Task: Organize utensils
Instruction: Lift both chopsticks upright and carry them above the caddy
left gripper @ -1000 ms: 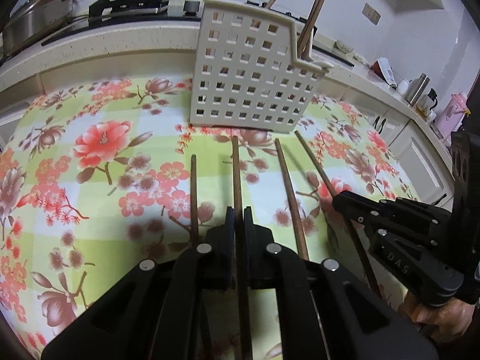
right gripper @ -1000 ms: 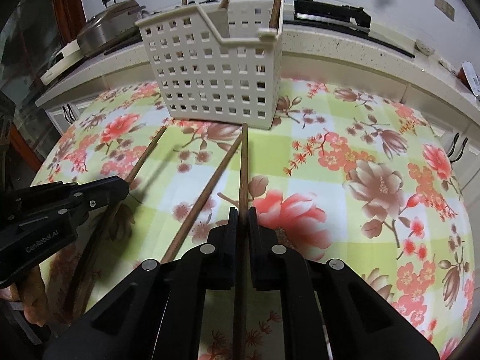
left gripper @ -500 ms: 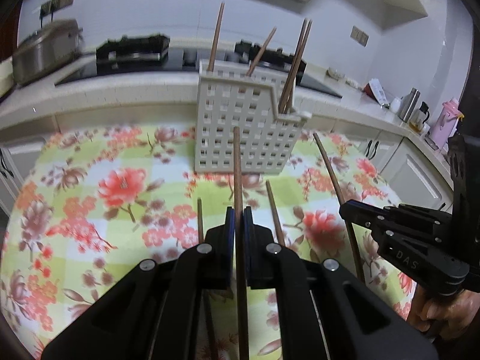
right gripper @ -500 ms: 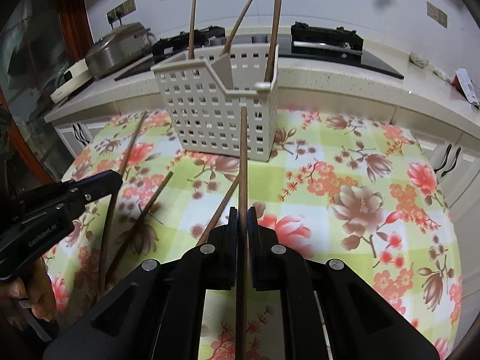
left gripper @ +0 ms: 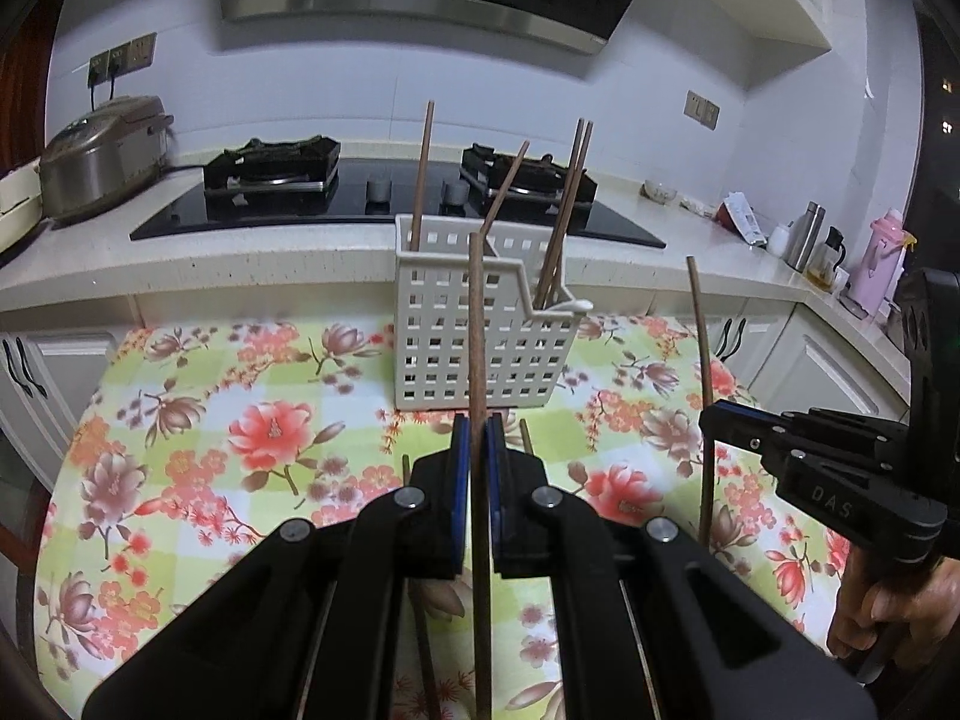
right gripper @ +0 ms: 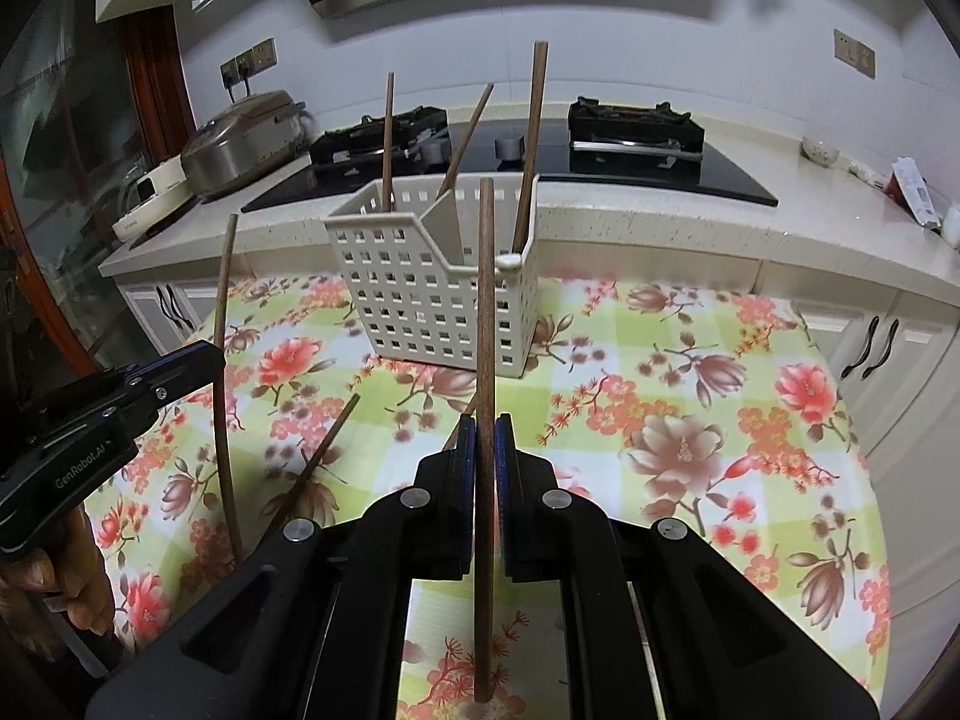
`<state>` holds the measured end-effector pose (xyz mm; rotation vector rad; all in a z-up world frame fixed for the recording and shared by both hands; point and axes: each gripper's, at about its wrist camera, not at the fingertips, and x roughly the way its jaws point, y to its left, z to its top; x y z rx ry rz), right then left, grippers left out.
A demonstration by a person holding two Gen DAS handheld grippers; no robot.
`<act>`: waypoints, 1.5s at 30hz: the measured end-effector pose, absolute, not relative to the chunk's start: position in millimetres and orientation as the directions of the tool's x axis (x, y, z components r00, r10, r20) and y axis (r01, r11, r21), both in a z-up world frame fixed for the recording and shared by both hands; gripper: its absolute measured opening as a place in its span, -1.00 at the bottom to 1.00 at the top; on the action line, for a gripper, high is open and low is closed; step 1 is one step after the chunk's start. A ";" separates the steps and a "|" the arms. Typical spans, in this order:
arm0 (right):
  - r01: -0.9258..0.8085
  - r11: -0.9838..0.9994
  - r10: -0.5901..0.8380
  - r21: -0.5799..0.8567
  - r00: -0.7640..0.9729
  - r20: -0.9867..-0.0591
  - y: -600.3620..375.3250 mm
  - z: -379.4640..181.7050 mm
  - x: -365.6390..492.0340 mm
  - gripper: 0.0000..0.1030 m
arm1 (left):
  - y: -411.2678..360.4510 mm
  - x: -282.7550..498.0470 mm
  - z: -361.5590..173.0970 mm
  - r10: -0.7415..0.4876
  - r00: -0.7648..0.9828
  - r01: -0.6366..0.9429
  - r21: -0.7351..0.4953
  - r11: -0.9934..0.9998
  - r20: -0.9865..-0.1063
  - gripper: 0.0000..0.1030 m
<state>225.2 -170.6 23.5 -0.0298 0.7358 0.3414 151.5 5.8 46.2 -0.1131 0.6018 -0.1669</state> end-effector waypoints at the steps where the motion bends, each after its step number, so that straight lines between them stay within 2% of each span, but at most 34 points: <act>1: -0.315 0.945 0.294 0.091 0.692 -0.659 -171.3 25.3 224.0 -0.85 | 5.9 150.6 47.6 -0.188 0.814 0.123 -0.153 0.980 -0.550 -0.89; 19: -0.338 0.940 0.288 0.035 0.739 -0.609 -169.6 48.6 203.9 -0.86 | 4.0 134.4 64.6 -0.194 0.838 0.138 -0.146 0.980 -0.510 -0.89; 32: -0.322 0.945 0.293 0.059 0.750 -0.594 -175.0 61.0 212.0 -0.86 | 8.4 143.9 80.9 -0.218 0.842 0.162 -0.154 0.975 -0.494 -0.90; 45: -0.341 0.938 0.324 0.065 0.794 -0.514 -172.4 127.9 254.7 -0.86 | 17.9 175.2 149.5 -0.232 0.870 0.196 -0.126 0.972 -0.435 -0.90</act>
